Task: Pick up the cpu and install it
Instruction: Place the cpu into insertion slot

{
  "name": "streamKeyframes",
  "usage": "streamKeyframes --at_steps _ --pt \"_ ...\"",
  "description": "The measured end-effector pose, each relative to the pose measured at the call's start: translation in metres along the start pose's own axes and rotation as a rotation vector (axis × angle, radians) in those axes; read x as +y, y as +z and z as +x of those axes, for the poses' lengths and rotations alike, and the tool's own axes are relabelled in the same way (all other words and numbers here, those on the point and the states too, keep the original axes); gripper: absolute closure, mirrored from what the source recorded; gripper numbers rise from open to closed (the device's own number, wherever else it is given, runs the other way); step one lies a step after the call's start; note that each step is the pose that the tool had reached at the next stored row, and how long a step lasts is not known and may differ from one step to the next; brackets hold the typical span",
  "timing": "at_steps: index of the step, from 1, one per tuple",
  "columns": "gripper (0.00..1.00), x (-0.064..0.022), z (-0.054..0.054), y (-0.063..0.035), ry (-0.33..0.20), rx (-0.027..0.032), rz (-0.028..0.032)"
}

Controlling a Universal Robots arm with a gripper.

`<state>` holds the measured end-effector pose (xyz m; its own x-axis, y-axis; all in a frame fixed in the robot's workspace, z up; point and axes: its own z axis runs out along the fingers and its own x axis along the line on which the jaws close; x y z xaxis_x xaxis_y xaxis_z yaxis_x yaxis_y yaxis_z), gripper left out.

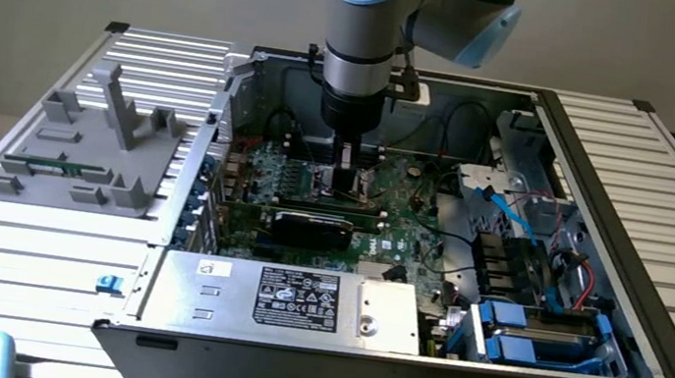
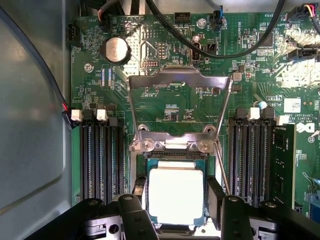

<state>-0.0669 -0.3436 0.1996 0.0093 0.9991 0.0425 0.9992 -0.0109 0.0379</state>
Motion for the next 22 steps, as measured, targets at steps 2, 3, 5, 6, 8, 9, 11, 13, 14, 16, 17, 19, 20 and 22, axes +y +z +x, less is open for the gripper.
streamKeyframes --at_steps 2,3,5,6,8,9,11,13,14,16,17,19,20,22 --pt "0.44 0.0000 0.0000 0.0000 -0.001 0.0000 0.0000" --pt "0.44 0.0000 0.0000 0.0000 -0.001 0.0000 0.0000" --pt "0.44 0.0003 0.0000 0.0000 -0.001 0.0001 0.0001" --pt "0.44 0.0004 -0.0001 0.0000 -0.001 0.0002 0.0000" --pt "0.44 0.0014 -0.0002 0.0000 -0.001 0.0012 0.0008" --pt "0.44 0.0018 -0.0002 0.0001 -0.001 0.0017 0.0010" --pt "0.44 0.0023 -0.0003 0.0001 -0.001 0.0030 0.0015" --pt "0.44 0.0028 -0.0007 0.0000 0.000 0.0052 0.0029" --pt "0.44 0.0029 -0.0010 0.0001 0.000 0.0075 0.0037" --pt "0.44 0.0030 -0.0016 0.0000 0.000 0.0116 0.0053" --pt "0.44 0.0030 -0.0019 0.0000 0.000 0.0137 0.0061" --pt "0.44 0.0030 -0.0024 0.0000 0.000 0.0162 0.0078" --pt "0.44 0.0030 -0.0027 0.0000 0.000 0.0167 0.0082" --pt "0.44 0.0030 -0.0030 0.0000 0.000 0.0167 0.0087"
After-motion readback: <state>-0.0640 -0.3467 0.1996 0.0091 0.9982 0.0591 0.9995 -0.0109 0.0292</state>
